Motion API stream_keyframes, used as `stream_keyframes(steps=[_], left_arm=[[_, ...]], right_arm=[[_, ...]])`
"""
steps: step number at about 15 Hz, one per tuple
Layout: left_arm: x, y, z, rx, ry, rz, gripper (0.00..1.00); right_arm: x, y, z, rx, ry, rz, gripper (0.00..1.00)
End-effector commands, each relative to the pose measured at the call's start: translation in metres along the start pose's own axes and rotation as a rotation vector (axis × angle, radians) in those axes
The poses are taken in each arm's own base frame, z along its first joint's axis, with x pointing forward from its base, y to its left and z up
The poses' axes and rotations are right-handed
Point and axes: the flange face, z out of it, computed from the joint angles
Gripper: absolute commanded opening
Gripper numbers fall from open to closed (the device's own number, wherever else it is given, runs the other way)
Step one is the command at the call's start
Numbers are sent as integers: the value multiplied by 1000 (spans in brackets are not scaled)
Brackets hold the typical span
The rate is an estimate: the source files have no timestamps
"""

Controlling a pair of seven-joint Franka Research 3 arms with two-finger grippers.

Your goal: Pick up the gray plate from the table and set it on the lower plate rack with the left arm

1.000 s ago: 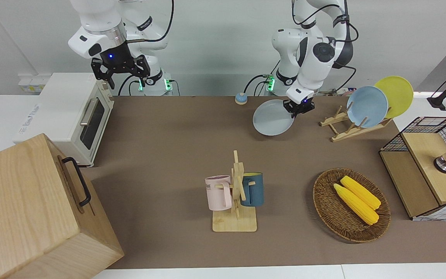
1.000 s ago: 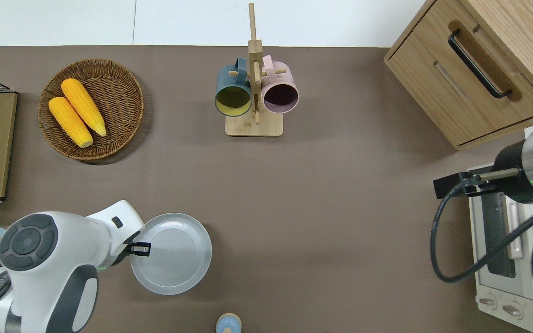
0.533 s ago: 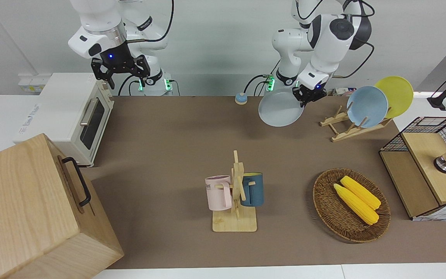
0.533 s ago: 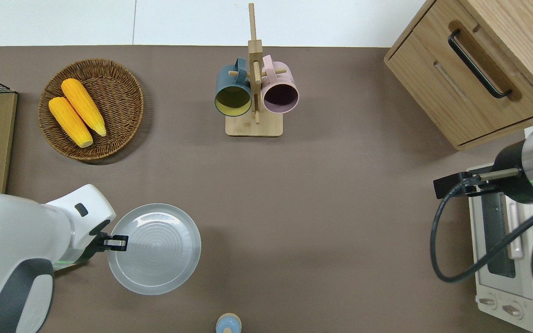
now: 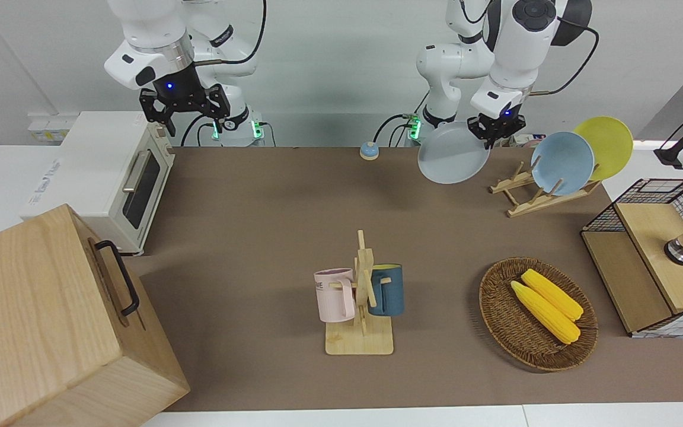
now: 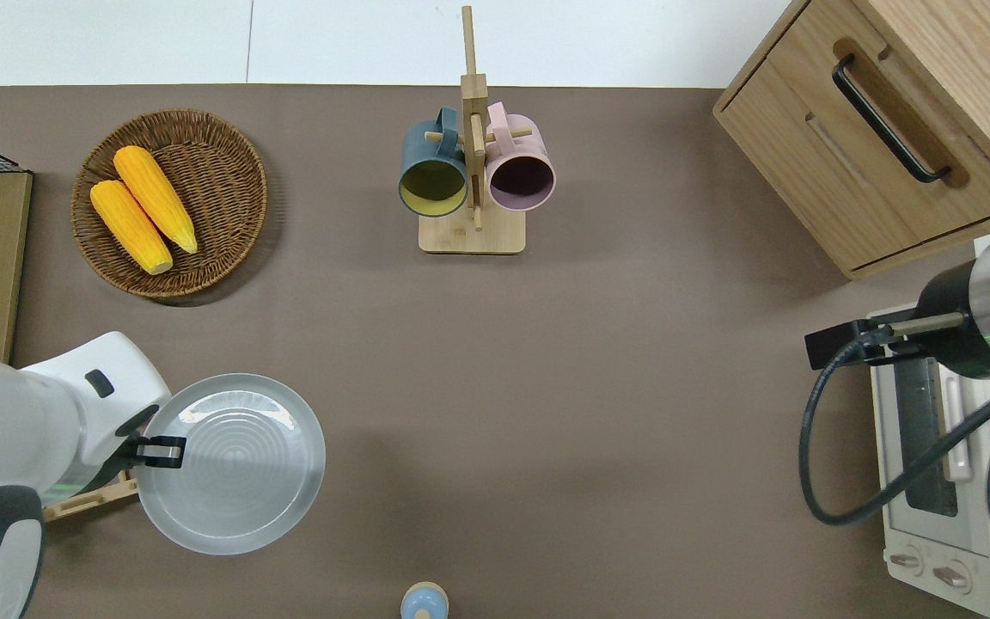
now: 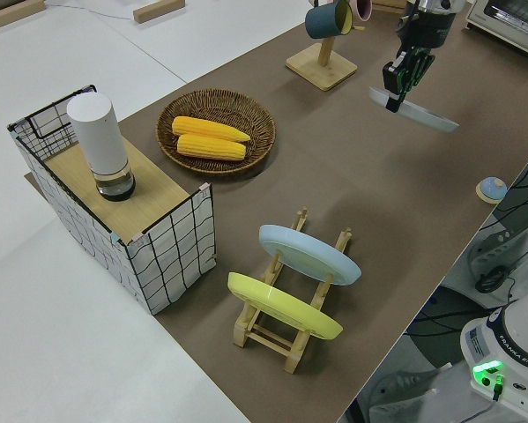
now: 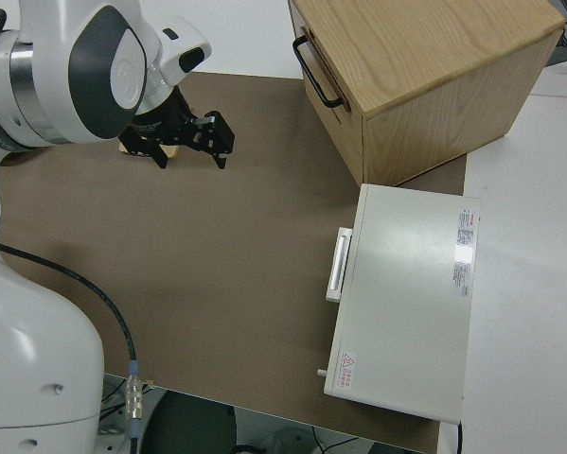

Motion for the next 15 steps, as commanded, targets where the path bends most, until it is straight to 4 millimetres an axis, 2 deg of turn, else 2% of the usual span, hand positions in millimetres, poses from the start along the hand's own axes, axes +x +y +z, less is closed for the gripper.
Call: stream_keyframes(steps=[1,5,10,15], left_arm=[[-3,-18,-22,114,-6,-29,0],[-5,-34,-27,242,-10,-75,0],[-4,-62,-25,342,-18,-112,0],[-4,-82,-24,449,-28,-126,0]], right_arm=[[-2,1,-3,10,-5,1,990],[-2,1,-3,10,-5,1,987],[-2,1,-3,10,-5,1,990],[-2,1,-3,10,-5,1,987]])
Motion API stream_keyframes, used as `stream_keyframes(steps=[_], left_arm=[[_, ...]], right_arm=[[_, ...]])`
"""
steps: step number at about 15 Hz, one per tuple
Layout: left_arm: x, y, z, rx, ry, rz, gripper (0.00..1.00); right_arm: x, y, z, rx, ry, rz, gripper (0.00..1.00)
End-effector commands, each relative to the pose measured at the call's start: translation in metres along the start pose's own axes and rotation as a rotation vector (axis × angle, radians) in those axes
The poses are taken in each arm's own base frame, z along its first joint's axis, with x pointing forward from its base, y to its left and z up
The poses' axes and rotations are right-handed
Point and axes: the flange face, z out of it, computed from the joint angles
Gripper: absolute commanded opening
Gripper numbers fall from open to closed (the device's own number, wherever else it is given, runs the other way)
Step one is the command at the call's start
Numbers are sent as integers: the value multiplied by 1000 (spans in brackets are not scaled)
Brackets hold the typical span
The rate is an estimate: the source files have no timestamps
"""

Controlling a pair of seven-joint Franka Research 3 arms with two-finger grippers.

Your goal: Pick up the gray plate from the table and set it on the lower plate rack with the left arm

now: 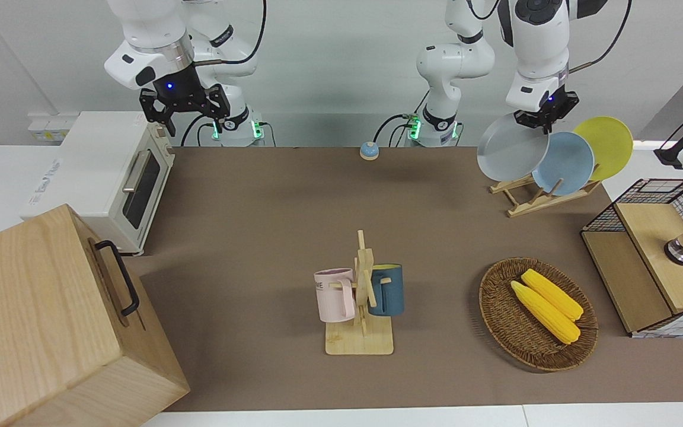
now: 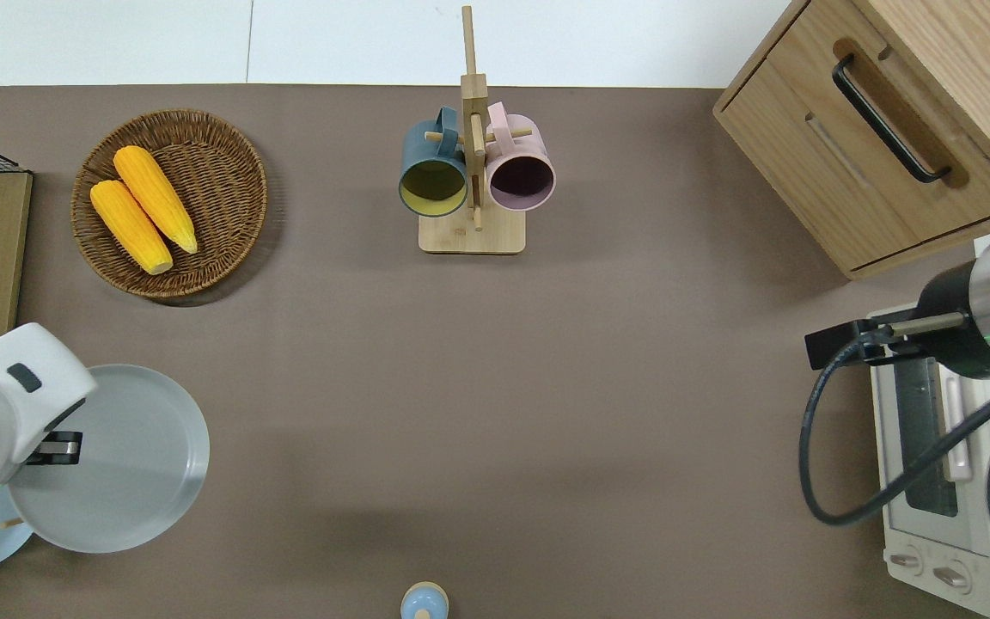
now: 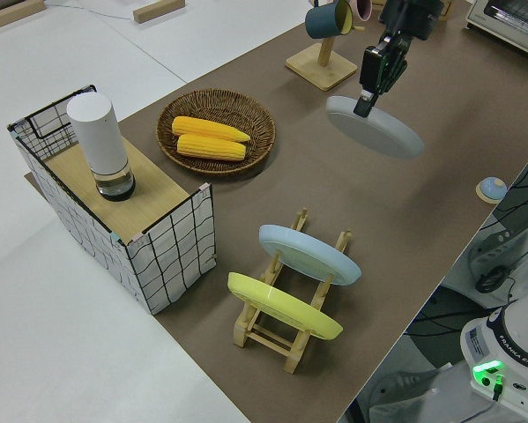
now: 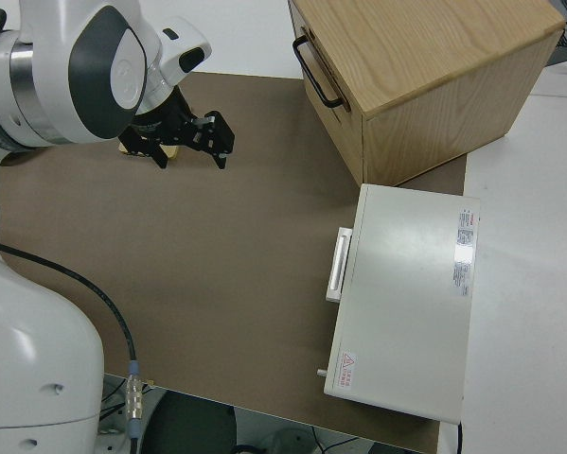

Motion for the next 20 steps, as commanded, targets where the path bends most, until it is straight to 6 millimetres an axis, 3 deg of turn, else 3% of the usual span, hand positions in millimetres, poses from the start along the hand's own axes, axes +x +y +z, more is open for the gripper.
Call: stream_keyframes(steps=[1,6,17,20], left_arm=[[3,-14,7,73,-23,-20,0],[5,-11,27,165,-47,-20,0],[4,32,102,329,15,-142,0],[2,38,111,398,37,-139,0]], right_arm=[[-2,1,-3,10,-5,1,990],[-2,2,-3,10,-5,3,987],[-2,1,-3,10,-5,1,990],[-2,1,-3,10,-5,1,990]])
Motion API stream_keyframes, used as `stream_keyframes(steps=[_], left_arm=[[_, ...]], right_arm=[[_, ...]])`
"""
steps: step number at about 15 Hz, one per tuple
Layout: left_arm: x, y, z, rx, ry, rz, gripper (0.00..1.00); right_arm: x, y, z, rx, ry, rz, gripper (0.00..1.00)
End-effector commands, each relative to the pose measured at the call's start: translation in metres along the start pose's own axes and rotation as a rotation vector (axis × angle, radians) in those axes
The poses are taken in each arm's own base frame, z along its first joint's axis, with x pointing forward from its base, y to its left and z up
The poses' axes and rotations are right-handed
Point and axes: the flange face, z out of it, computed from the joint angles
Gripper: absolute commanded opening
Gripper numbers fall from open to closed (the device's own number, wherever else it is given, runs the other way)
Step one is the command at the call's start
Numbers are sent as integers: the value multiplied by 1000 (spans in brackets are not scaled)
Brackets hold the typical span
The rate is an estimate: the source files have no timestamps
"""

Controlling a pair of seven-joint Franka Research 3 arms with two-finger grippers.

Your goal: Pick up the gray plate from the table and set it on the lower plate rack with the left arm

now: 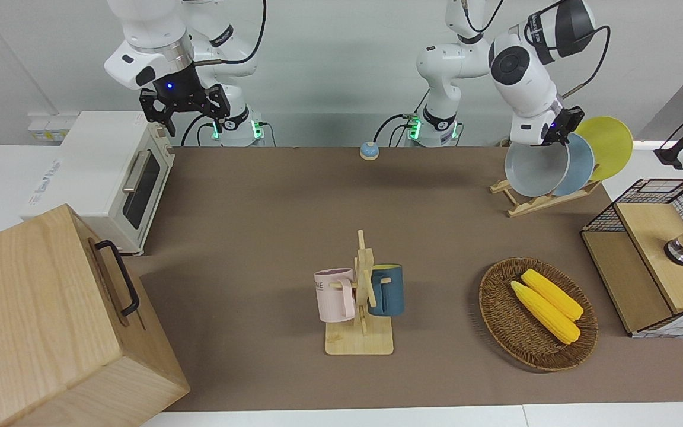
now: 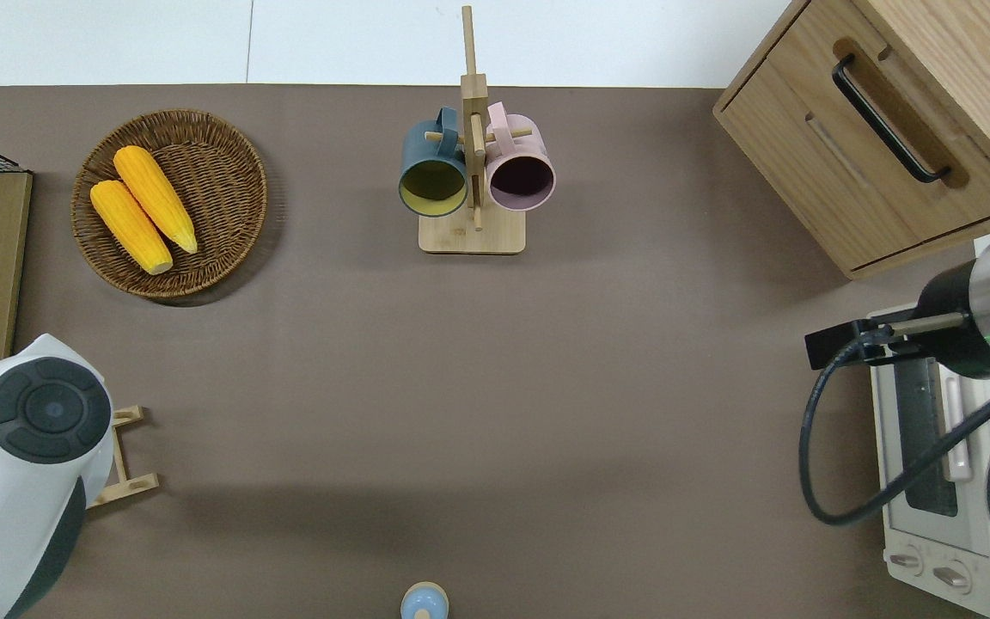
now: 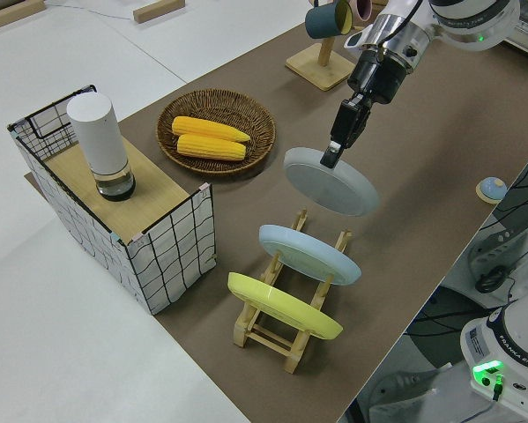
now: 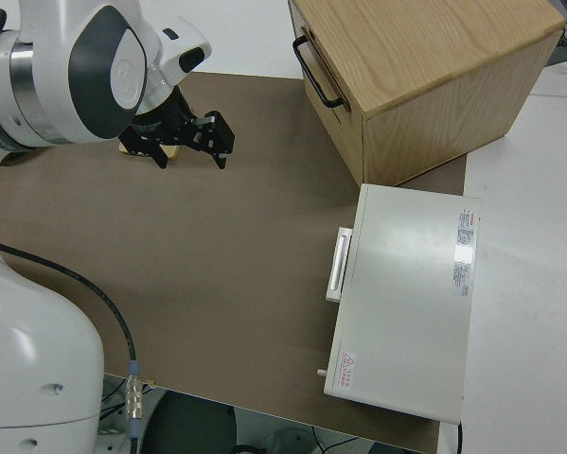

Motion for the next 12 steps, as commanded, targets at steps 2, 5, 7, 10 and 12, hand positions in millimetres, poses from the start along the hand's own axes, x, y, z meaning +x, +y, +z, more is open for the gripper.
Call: stream_keyframes(steps=[2,5,7,10,12], left_arm=[[-10,17,13,102,50,-40,0],[-17,29,20,131,52,-67,0],[-19,34,23,132,48,-69,0],[-18,53,24,137,52,-97,0],[-20,60,28,141,45,-112,0]], right_arm=[[-2,1,-3,10,-5,1,990],[-2,1,-3,10,-5,1,987],[-2,1,-3,10,-5,1,990],[-2,1,-3,10,-5,1,987],[-2,1,-3,10,-5,1,987]])
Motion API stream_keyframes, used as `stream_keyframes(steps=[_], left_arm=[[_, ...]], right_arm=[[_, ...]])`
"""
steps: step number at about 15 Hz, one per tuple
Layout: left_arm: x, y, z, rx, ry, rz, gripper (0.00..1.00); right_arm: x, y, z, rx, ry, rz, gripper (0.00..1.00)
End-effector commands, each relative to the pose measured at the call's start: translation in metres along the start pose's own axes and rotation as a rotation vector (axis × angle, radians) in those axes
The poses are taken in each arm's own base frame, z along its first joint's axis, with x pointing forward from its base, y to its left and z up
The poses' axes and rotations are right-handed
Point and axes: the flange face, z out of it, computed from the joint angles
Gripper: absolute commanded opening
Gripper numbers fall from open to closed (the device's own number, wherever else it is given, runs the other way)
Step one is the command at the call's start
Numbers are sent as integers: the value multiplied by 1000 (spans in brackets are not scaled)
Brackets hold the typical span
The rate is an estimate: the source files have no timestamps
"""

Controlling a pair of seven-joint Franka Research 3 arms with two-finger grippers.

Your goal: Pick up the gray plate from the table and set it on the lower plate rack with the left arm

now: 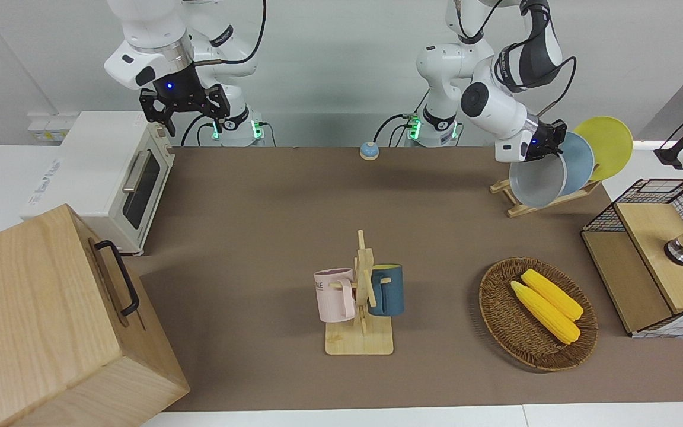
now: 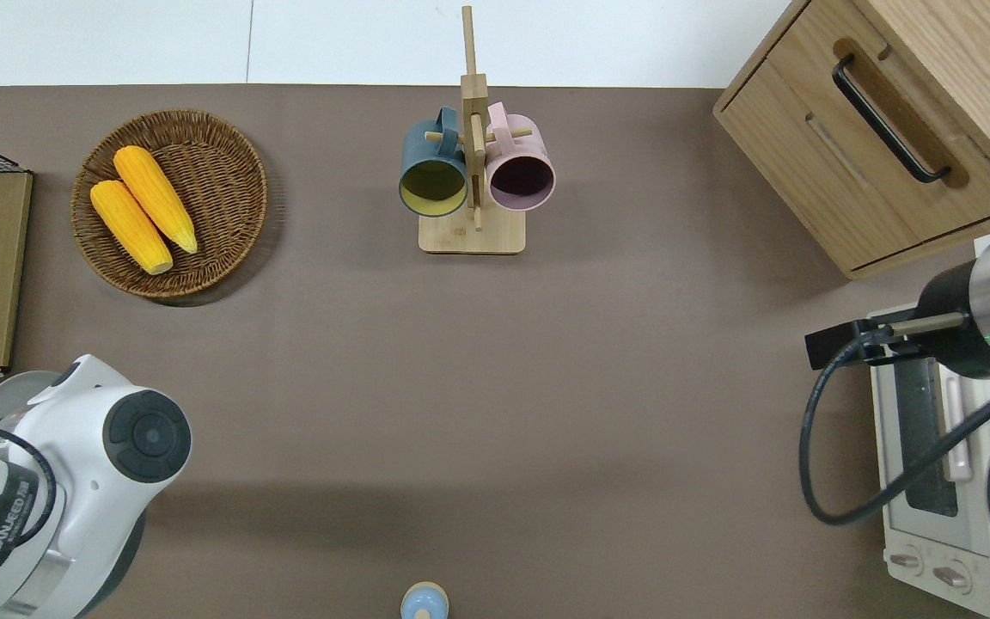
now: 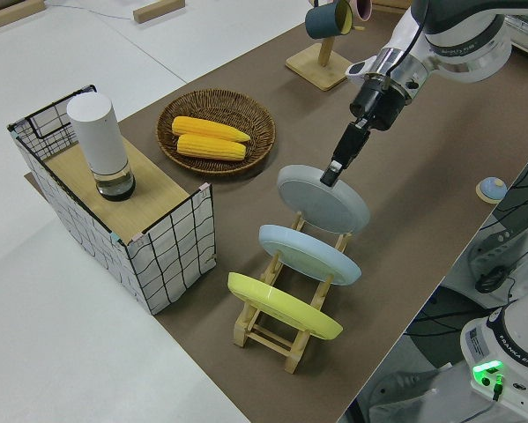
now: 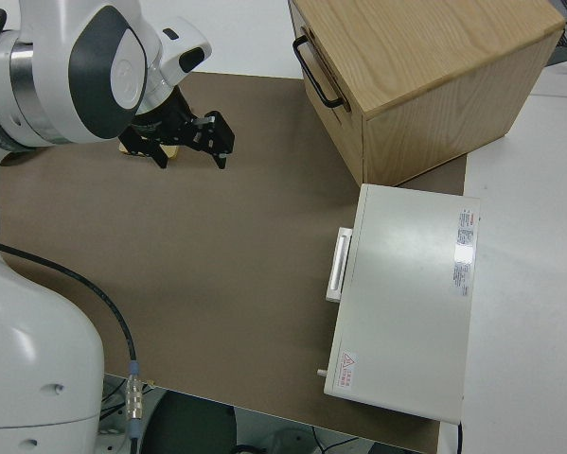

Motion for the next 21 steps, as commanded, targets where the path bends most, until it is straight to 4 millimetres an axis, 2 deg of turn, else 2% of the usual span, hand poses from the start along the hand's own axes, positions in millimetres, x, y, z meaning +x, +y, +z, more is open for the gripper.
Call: stream_keyframes(steps=[1,7,8,9,10,11,12,17,21], left_arm=[[-7,22,6,30,10,-28,0],[-11,35,8,43,7,-14,0],[-10,35,8,43,7,-13,57],[-10,36,9,43,5,-10,296],[-10,37,8,44,6,-6,404],[-10,37,9,43,4,-6,660],[-10,37,9,42,6,-6,976],[-6,36,5,35,17,3,998],[16,35,-7,-5,2,-25,1000]], right_arm=[[-2,1,-3,10,-5,1,990],[-2,1,-3,10,-5,1,990],[-2,1,-3,10,-5,1,990],[-2,1,-3,10,-5,1,990],[-2,1,-3,10,-5,1,990],[-2,1,-3,10,-5,1,990],[-2,1,-3,10,-5,1,990],[-2,1,-3,10,-5,1,990],[-2,1,-3,10,-5,1,990]])
